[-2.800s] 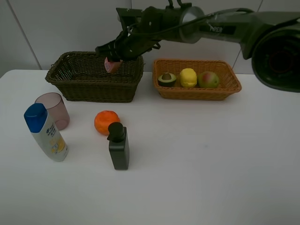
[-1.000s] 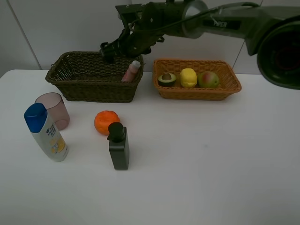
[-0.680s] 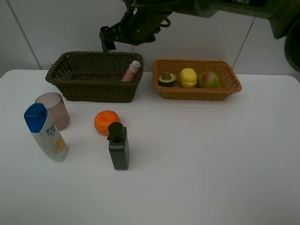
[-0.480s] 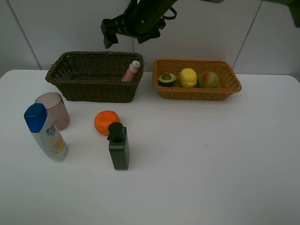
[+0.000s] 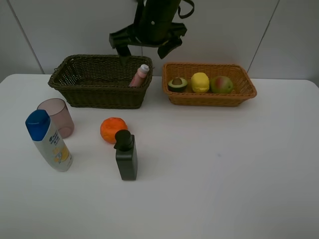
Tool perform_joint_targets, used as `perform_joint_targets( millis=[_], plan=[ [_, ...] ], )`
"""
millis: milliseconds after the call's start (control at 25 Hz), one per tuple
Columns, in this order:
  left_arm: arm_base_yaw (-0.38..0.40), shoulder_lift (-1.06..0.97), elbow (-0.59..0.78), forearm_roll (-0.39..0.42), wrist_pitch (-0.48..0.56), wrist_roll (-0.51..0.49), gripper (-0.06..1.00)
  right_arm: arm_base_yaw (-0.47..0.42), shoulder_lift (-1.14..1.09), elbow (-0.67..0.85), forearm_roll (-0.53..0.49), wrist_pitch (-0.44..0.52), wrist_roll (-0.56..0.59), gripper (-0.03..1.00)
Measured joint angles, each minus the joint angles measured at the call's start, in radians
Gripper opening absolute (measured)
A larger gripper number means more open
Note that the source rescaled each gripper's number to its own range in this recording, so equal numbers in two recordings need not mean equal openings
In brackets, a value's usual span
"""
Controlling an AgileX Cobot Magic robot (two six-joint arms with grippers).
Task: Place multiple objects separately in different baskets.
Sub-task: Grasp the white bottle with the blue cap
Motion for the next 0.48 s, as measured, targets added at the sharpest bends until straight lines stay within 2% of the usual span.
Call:
perform_joint_targets(
  millis=[120, 240, 480],
  plan=[
    [0.000, 0.000, 0.000, 0.000, 0.000, 0.000, 1.00, 0.047, -0.008, 0.000, -0.068, 0.073, 0.078, 1.00],
    [0.000, 0.000, 0.000, 0.000, 0.000, 0.000, 1.00, 0.081, -0.013, 0.000, -0.093, 0.139, 0.103, 1.00],
    [0.000, 0.000, 0.000, 0.000, 0.000, 0.000, 1.00, 0.117, -0.068, 0.006, -0.099, 0.146, 0.107, 1.00]
  ],
)
